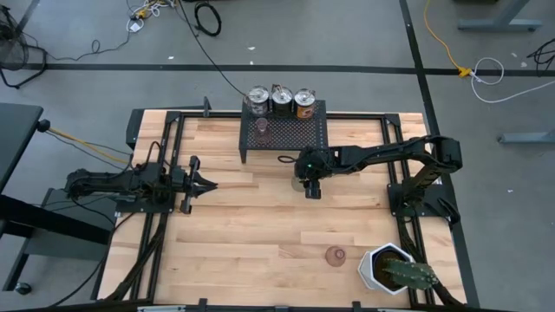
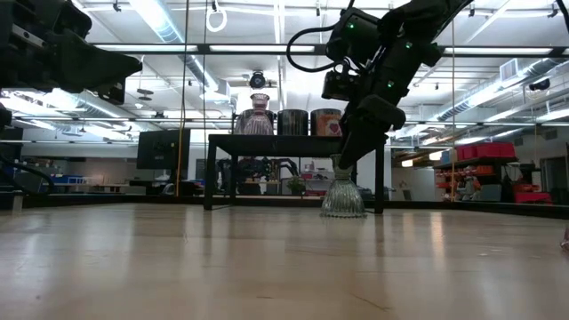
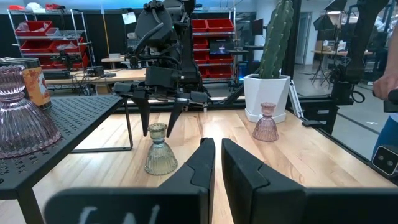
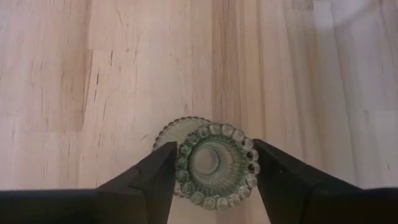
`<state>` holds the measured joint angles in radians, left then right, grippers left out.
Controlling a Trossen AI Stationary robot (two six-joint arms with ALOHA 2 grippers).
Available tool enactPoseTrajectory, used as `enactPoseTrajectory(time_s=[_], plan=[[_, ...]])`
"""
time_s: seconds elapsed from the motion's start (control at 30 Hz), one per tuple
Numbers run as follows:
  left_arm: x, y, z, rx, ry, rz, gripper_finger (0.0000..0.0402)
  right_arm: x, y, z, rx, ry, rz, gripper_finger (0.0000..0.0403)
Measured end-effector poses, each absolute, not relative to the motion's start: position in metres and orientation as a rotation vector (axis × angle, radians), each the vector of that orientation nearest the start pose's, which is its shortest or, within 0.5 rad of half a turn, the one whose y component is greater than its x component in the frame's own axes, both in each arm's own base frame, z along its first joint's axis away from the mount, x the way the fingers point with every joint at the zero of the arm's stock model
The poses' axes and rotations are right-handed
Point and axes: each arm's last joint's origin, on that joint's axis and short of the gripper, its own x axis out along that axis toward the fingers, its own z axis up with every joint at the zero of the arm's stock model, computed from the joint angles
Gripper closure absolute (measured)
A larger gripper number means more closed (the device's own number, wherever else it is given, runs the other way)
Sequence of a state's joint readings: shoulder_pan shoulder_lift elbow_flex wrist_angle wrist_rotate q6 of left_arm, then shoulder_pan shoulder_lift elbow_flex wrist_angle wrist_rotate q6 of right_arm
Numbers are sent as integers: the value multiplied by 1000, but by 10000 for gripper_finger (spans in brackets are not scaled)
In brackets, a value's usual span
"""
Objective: Pick & Place candle stick holders
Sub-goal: Put the green vase candle holder on the shelf
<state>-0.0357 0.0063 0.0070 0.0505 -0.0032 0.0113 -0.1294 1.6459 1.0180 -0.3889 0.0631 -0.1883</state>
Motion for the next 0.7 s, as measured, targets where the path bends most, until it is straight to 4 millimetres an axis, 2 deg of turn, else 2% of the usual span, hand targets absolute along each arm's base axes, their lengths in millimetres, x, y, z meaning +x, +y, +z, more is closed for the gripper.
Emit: enactPoseTrajectory(time_s=[0.27,0.7], plan=[[97,-3,170,10,-52,-33,367,321,-44,189,-138,1030,-80,216],[97,-3,170,10,-51,-32,367,321,-44,189,-138,1030,-81,215]])
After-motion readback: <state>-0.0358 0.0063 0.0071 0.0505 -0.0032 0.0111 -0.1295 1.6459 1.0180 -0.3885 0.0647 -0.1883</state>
